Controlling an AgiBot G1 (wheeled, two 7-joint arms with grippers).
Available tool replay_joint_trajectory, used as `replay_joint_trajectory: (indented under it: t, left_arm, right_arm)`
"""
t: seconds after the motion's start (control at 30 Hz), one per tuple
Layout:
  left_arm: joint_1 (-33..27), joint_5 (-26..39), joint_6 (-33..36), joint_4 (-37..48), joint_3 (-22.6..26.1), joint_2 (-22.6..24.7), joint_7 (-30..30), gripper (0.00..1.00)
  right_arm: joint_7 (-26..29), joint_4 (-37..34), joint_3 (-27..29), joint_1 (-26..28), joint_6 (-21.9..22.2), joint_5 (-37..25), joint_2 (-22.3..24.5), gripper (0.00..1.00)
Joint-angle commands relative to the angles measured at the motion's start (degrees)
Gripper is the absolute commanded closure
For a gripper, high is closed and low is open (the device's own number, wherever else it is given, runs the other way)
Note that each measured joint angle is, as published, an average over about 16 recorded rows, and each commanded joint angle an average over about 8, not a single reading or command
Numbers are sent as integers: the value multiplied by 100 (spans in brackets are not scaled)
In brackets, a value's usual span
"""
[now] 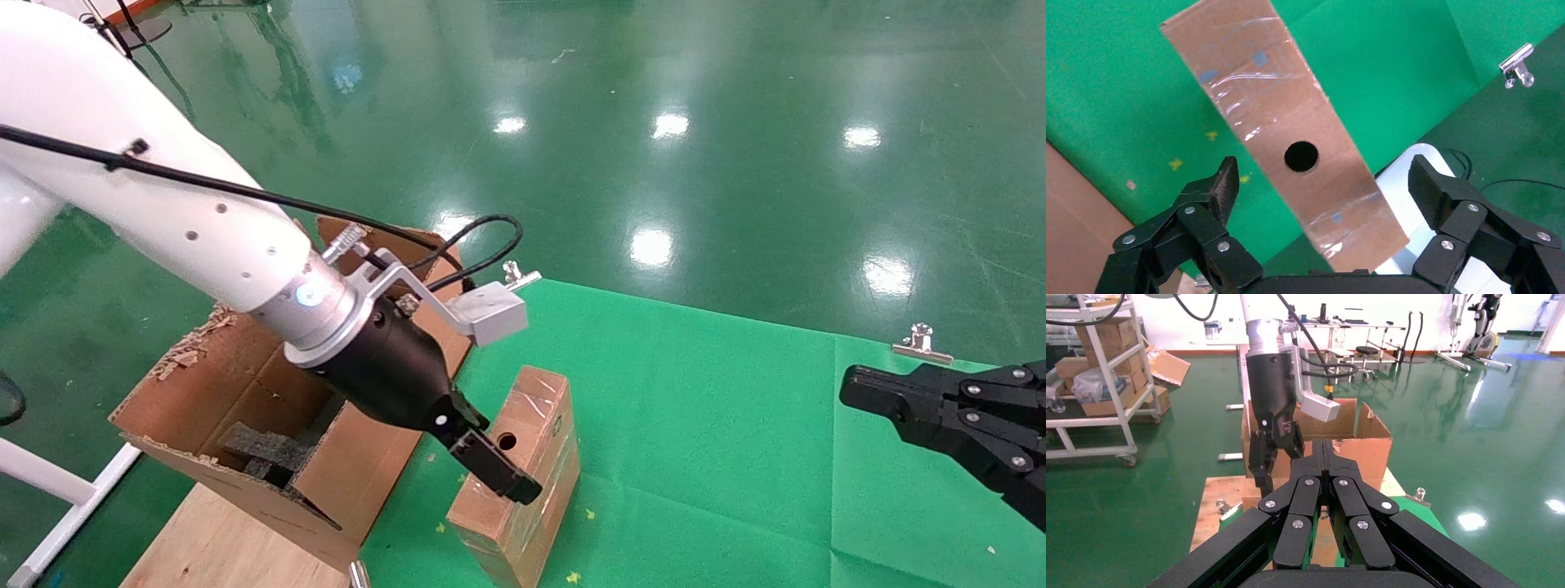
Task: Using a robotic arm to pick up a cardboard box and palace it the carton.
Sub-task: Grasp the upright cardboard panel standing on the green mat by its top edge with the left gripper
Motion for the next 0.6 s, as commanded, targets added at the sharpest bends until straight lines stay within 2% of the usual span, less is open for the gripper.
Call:
replay_joint_trajectory:
  t: [0.03, 0.13, 0.17, 0.2, 0.23, 0.4, 0.43, 0.47, 0.6]
  left_arm:
    - [3, 22, -40, 2, 68, 54, -68, 0]
    - [9, 105, -81, -10, 135, 120, -185, 0]
    - [13, 133, -94, -16, 155, 138, -223, 3]
    - [15, 158, -104, -21, 172, 153, -255, 12]
    - [15, 186, -114, -27, 194, 170, -288, 24]
    - [17, 300, -154, -61, 278, 229, -381, 87]
    - [17, 310, -158, -64, 286, 233, -386, 96]
    - [17, 321, -163, -68, 295, 238, -392, 100]
    - [20, 320, -166, -70, 288, 234, -386, 100]
  right_arm:
    - [0, 0, 0, 0, 0, 0, 0, 70]
    - [0, 0, 0, 0, 0, 0, 0, 32]
    - [0, 0, 0, 0, 0, 0, 0, 20]
    - [0, 0, 0, 0, 0, 0, 0, 7]
    - [0, 0, 0, 0, 0, 0, 0, 0]
    - [0, -1, 0, -1, 1, 1, 1, 0]
    - [0, -2, 0, -1, 2, 1, 1, 0]
    - [-1, -2, 0, -2, 2, 1, 1, 0]
    - [-1, -2, 0, -2, 2, 2, 1, 0]
